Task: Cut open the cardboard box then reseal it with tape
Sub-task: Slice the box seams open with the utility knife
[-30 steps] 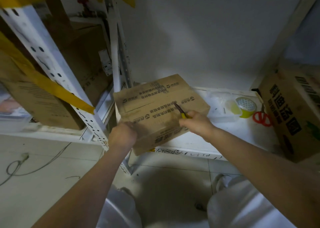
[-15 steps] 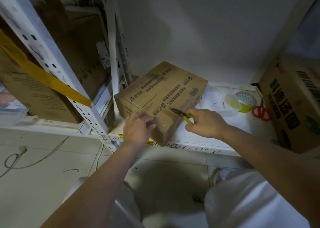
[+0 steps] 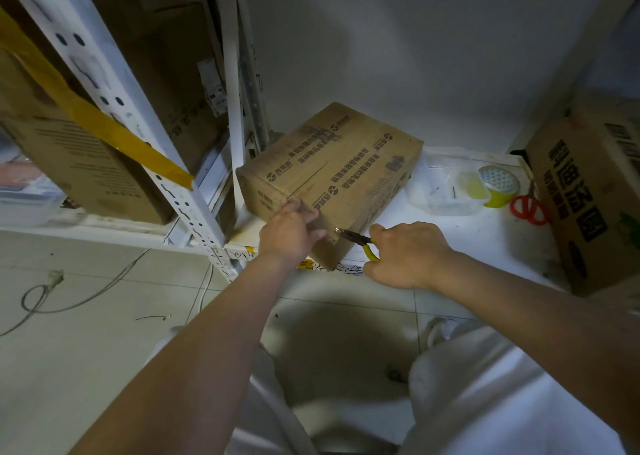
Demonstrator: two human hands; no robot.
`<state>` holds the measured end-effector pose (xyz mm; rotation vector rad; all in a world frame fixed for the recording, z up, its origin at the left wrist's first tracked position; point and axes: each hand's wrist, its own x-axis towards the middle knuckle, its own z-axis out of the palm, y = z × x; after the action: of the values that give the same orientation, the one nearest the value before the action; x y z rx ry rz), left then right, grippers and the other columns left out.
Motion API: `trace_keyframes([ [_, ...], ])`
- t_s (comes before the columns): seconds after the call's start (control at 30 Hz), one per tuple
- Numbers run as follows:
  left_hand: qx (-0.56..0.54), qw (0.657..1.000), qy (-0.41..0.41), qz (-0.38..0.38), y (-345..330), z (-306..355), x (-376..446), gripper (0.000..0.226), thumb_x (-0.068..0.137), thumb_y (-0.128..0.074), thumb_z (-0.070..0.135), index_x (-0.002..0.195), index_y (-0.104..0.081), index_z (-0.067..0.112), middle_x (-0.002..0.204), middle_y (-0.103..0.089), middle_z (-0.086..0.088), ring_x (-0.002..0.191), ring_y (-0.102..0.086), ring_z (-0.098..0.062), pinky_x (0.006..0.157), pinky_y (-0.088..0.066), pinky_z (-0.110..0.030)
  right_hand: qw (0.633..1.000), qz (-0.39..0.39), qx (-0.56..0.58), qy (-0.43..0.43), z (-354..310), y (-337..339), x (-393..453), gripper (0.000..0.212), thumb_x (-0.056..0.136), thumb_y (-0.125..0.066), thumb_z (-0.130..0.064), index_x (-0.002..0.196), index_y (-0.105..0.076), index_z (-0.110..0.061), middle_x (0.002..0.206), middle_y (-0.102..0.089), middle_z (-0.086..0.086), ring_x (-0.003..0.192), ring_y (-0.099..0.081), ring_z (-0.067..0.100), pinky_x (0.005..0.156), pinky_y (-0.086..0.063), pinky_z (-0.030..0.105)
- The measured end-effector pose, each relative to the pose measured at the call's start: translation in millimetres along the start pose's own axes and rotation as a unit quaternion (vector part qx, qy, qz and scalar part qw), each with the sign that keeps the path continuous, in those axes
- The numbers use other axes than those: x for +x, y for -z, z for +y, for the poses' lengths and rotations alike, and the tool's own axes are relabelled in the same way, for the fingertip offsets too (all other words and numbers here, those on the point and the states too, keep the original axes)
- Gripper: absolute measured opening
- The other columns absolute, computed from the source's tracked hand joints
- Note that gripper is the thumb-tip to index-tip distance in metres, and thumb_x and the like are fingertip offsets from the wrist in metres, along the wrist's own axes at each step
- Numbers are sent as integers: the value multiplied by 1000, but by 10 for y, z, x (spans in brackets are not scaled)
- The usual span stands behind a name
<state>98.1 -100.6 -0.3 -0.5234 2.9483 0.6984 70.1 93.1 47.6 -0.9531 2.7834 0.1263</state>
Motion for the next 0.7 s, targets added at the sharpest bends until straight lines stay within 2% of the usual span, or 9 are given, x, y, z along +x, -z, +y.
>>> trace_keyframes([
  [0.17, -4, 1000, -9, 4, -26, -20, -6, 53, 91, -59, 41, 141, -46, 28, 160, -23, -2, 149, -11, -20, 121, -16, -43, 999, -39, 26, -28, -121, -16, -6, 51, 87, -45, -50, 127, -45, -18, 111, -61, 4, 101, -57, 25, 72, -37, 31],
  [0.27, 14, 1000, -20, -2, -23, -55, -7, 48, 94, -54, 41, 140, -47, 30, 158, -26, -1, 149, -14, -20, 120, -20, -44, 993, -86, 65, -55, -143, 2, 15, 47, 86, -45, -48, 122, -43, -17, 104, -58, 4, 97, -55, 25, 70, -36, 31],
  [0.37, 35, 998, -50, 29, 79, -85, 16, 36, 99, -46, 38, 130, -59, 27, 147, -45, -1, 138, -35, -22, 111, -34, -39, 957, -125, 238, -110, -87, 11, 55, 34, 85, -46, -43, 107, -42, -17, 95, -54, 3, 92, -53, 25, 65, -36, 33],
  [0.47, 70, 993, -26, 95, 244, -129, 119, 35, 99, -43, 38, 126, -61, 24, 132, -54, -6, 125, -45, -26, 102, -39, -43, 894, -88, 415, -146, -43, -10, 119, 22, 87, -48, -34, 98, -45, -16, 90, -54, 3, 85, -52, 22, 70, -40, 37],
  [0.57, 125, 986, 39, 102, 377, -226, 350, 52, 96, -45, 47, 140, -43, 20, 146, -37, -11, 139, -28, -30, 113, -26, -52, 846, -45, 506, -161, -38, -11, 217, 18, 83, -51, -29, 89, -45, -13, 89, -51, 4, 84, -52, 24, 74, -42, 39],
  [0.63, 147, 984, 64, 80, 442, -272, 528, 63, 95, -44, 52, 146, -33, 18, 157, -20, -12, 148, -9, -29, 117, -12, -57, 827, -37, 535, -172, -42, -18, 301, 27, 81, -52, -33, 99, -50, -12, 97, -54, 4, 90, -57, 25, 74, -41, 36],
  [0.7, 179, 980, 76, 53, 484, -300, 692, 72, 94, -39, 57, 150, -23, 15, 161, -11, -11, 150, 3, -28, 116, -5, -60, 810, -38, 557, -181, -52, -44, 394, 30, 83, -51, -34, 108, -50, -18, 102, -56, 3, 95, -58, 22, 75, -43, 35],
])
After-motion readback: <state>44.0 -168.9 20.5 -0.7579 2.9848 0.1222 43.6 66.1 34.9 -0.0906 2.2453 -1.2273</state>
